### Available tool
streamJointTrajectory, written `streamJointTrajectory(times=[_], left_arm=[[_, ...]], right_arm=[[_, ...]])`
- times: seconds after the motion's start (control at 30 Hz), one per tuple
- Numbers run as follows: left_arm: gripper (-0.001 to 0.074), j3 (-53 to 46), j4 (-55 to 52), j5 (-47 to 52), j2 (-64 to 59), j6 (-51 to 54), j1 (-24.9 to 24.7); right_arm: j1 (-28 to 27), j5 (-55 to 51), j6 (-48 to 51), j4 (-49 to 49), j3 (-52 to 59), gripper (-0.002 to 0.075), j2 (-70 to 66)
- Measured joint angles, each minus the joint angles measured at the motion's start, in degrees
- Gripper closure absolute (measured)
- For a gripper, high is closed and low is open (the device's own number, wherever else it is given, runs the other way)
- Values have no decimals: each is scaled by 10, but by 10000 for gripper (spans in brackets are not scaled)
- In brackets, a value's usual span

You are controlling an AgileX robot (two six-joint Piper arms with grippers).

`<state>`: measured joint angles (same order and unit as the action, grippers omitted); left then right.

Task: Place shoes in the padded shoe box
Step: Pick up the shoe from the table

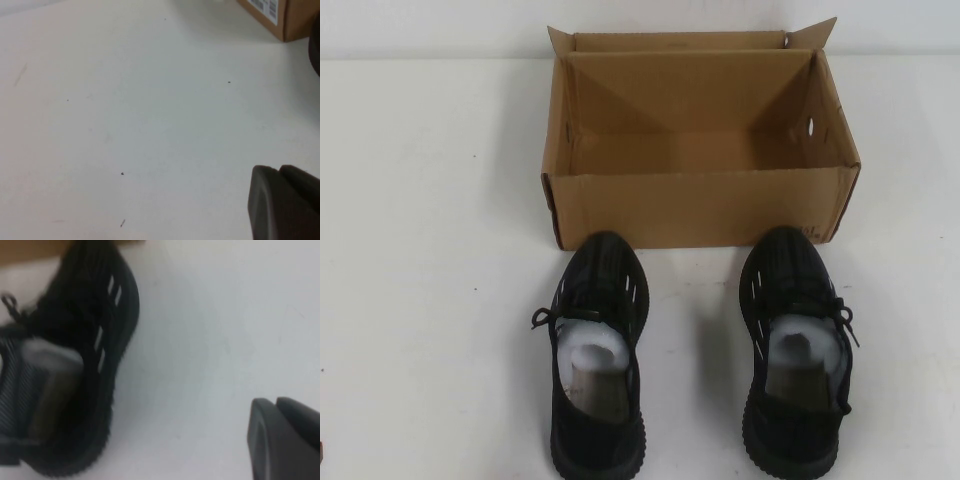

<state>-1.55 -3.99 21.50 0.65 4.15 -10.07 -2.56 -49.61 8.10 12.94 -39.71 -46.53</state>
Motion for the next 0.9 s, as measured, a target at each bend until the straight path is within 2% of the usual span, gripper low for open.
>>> streamJointTrajectory(times=[0.17, 0.47, 0.6, 0.73, 0.8, 0.9], left_arm=[[740, 0, 0, 0, 0, 0, 0], [740, 0, 0, 0, 0, 0, 0], [739, 0, 0, 0, 0, 0, 0], [740, 0, 0, 0, 0, 0, 0], [739, 0, 0, 0, 0, 0, 0], [740, 0, 0, 0, 0, 0, 0]], right_arm=[[36, -64, 111, 30, -98, 729, -129], [241, -184, 249, -28, -299, 714, -296], [312, -187, 310, -73, -350, 599, -346], [323, -172, 361, -91, -370, 440, -390], [323, -155, 372, -107, -375, 403, -411], [320, -136, 378, -129, -387, 403, -441]])
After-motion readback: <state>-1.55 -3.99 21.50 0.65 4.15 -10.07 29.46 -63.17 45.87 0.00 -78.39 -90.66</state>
